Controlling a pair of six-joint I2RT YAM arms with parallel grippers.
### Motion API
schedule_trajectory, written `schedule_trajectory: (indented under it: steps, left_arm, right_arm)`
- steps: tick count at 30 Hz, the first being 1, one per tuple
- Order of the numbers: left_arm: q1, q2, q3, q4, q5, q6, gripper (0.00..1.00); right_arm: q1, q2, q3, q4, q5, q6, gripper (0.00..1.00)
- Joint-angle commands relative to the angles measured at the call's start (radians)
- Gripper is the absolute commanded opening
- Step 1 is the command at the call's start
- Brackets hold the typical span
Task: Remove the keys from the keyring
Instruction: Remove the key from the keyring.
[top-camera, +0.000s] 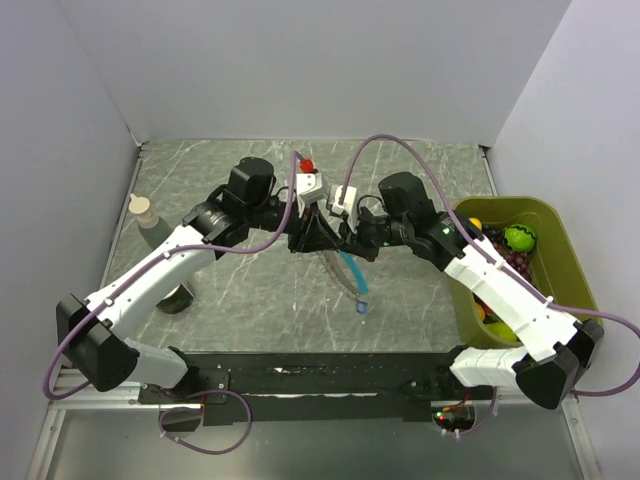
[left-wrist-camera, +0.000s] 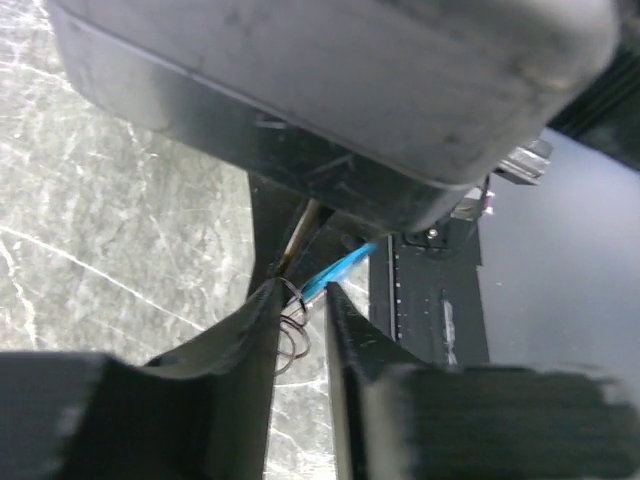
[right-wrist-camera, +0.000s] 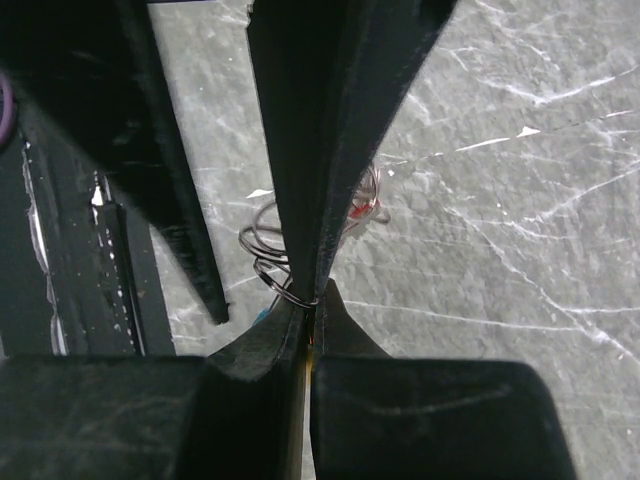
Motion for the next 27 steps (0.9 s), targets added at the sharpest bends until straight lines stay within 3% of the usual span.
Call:
schedule_trajectory:
  steps: [1,2,5,14,27]
  left_arm:
    - [-0.019,0.008,0.041,0.002,-0.028,0.023,0.23]
    - [-0.020,0.009,0.041,0.002,-0.030,0.023,0.14]
    - [-0.020,0.012,0.039,0.002,-0.039,0.021,0.01]
    - [-0.019,-0.001,0.032,-0.002,-0.029,0.021,0.01]
    - [0.058,-0.034,0.021,0.065,0.169,-0.100,0.01]
  right_arm:
    - [-0.010,-0.040,0.046,0.046,-0.032,0.020,0.00]
    - [-0.012,-0.042,0.044,0.045,-0.032,0.019,0.00]
    - [-0.013,-0.045,0.041,0.048,-0.026,0.016,0.00]
    - [-0.013,-0.075,0.009,0.042,0.002,-0.044,0.00]
    - [-0.018,-0.166,-0.104,0.028,0.019,-0.210,0.00]
